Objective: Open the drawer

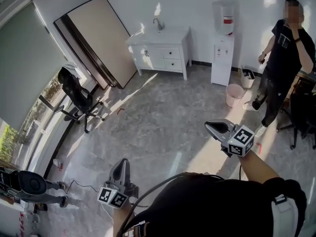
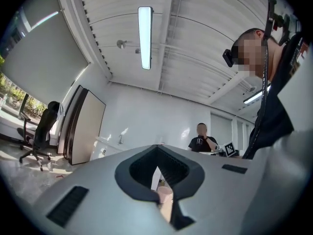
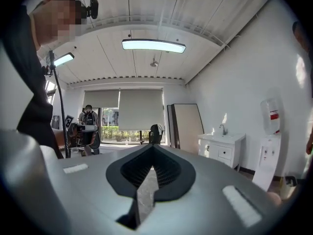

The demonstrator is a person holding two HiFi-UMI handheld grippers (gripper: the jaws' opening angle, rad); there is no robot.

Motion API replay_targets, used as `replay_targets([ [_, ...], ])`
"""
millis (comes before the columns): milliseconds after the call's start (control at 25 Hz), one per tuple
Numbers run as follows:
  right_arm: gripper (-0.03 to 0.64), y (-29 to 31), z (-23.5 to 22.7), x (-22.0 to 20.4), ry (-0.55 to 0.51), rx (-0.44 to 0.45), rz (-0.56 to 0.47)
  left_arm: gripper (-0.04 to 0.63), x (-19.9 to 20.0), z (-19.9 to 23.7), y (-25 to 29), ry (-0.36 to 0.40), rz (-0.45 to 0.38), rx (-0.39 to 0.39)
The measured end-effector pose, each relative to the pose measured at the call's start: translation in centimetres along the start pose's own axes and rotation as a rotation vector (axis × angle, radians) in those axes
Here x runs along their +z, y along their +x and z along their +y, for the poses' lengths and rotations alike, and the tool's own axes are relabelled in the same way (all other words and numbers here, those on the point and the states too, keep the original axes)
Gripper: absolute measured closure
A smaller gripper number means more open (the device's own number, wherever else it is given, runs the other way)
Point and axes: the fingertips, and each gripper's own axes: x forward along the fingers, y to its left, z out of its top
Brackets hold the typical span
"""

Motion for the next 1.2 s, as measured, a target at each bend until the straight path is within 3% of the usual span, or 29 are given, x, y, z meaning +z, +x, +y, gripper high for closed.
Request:
replay_targets([
  [320,0.621,-1.0,-10.2,1.1,-0.035,0.029,-0.014,0.601,-0.9,-3.7,11.2,0.02,0.034,-0.008],
  [720,0.621,-1.1,-17.1,-1.5,0.007,-0.054,0.015,0.601,-2.8,-3.4,20.0,-0.019,0.088,-0.077],
  [1000,0.621,1.0,-18.8,-0.8,-0.03,-0.161,0.029,0.601,-4.3,1.3,24.8,-0.037,0.101,-0.199],
  [1200,0.621,6.0,-18.7,0.6,-0.011,-0.243,0.012,0.601,-2.0,7.1,27.2,-0.066,0.074,-0.278],
])
